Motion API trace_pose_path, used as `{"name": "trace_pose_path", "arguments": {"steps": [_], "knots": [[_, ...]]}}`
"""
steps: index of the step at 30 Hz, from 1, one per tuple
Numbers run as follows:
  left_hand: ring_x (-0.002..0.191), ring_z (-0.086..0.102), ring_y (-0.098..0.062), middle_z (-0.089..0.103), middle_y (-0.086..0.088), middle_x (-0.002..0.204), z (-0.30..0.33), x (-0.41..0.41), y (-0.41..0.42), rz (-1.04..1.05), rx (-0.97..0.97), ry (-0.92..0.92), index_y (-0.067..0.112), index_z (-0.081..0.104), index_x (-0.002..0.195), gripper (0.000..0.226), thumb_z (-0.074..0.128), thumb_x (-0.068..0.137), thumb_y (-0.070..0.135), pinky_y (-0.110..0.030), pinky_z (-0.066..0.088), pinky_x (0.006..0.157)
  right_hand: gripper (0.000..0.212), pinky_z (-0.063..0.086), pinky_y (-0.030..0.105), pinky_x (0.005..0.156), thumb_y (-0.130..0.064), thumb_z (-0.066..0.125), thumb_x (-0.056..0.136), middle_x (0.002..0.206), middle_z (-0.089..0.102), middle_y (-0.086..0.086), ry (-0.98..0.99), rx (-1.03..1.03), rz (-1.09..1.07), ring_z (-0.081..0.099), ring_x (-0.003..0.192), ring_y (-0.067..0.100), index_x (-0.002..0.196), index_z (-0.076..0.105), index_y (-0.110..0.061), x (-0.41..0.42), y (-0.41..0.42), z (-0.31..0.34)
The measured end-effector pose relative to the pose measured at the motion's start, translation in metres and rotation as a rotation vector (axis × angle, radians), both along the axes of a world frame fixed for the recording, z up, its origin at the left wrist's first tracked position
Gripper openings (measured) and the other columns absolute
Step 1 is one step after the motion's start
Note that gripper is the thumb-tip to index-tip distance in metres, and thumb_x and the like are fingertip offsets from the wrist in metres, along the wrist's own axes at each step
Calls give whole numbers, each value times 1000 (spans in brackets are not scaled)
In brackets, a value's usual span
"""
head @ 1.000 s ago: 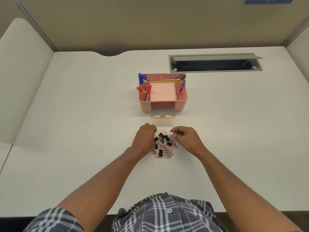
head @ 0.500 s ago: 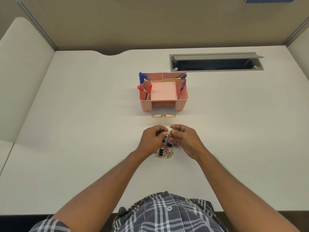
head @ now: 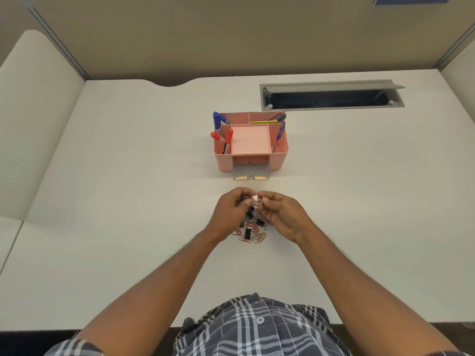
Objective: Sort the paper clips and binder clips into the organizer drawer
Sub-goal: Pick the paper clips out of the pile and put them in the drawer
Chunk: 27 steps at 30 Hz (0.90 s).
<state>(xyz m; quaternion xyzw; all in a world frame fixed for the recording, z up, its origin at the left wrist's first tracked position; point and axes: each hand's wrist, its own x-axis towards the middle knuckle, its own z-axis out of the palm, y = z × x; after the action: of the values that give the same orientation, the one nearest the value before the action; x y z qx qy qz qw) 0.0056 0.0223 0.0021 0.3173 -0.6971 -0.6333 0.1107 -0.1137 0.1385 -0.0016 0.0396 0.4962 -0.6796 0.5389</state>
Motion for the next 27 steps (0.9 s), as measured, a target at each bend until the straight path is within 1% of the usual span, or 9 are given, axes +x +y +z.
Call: {"name": "trace_pose_path", "arguments": {"steps": [3, 8, 11, 14, 19, 21, 23, 25, 27], "knots": [[88, 65, -17, 70, -4, 92, -4, 1, -3, 19, 64, -3, 16, 68, 107, 27, 53, 94, -1, -40, 55, 86, 25, 56, 22, 71, 14, 52, 89, 84, 63, 7, 23, -6, -32, 60, 71, 16, 101, 68, -1, -2, 3, 1], [82, 64, -12, 67, -5, 86, -4, 2, -5, -14, 95, -31, 15, 66, 109, 28, 50, 94, -3, -34, 53, 79, 25, 54, 23, 67, 16, 50, 88, 80, 60, 9, -5, -41, -61, 57, 71, 17, 94, 67, -2, -6, 4, 4], [81, 62, -14, 67, -7, 89, -8, 3, -11, 55, 30, -83, 19, 68, 103, 25, 55, 93, 1, -35, 54, 80, 26, 54, 27, 68, 17, 49, 88, 78, 58, 9, 1, -32, -90, 58, 72, 19, 92, 66, -2, -11, 5, 4], [83, 65, -15, 68, -4, 92, -10, 5, -21, 163, -110, -174, 19, 67, 101, 17, 60, 91, 6, -37, 57, 84, 25, 56, 31, 73, 15, 48, 90, 79, 61, 11, 100, 75, -115, 62, 77, 23, 97, 66, -1, -15, 8, 2], [98, 63, -16, 69, -3, 104, -16, 11, -38, 160, -308, -342, 11, 67, 109, 21, 59, 91, 4, -22, 44, 84, 25, 58, 32, 82, 9, 51, 90, 83, 63, 11, 445, 351, -33, 63, 73, 18, 90, 71, -7, -16, 10, -7], [101, 62, -18, 69, -5, 107, -21, 12, -41, 136, -345, -389, 10, 67, 110, 21, 60, 91, 5, -22, 42, 86, 25, 58, 35, 86, 4, 54, 89, 79, 67, 8, 613, 430, 59, 63, 70, 16, 87, 73, -13, -17, 8, -12], [97, 62, -20, 70, -7, 105, -23, 11, -42, 114, -374, -436, 11, 68, 109, 20, 60, 91, 7, -24, 43, 83, 23, 57, 35, 84, -1, 57, 87, 78, 70, 3, 774, 497, 167, 64, 74, 17, 89, 74, -17, -17, 3, -14], [94, 62, -22, 68, -7, 102, -24, 10, -43, 63, -441, -492, 12, 69, 106, 18, 60, 91, 11, -28, 45, 79, 22, 51, 28, 81, -5, 58, 88, 89, 72, 3, 930, 556, 295, 65, 83, 18, 97, 75, -15, -15, -4, -13], [93, 63, -27, 66, -9, 102, -25, 9, -44, -8, -547, -552, 12, 71, 101, 16, 60, 90, 12, -29, 44, 73, 24, 49, 25, 85, -8, 55, 91, 103, 73, 3, 1071, 604, 408, 64, 95, 19, 104, 75, -13, -12, -11, -12]]}}
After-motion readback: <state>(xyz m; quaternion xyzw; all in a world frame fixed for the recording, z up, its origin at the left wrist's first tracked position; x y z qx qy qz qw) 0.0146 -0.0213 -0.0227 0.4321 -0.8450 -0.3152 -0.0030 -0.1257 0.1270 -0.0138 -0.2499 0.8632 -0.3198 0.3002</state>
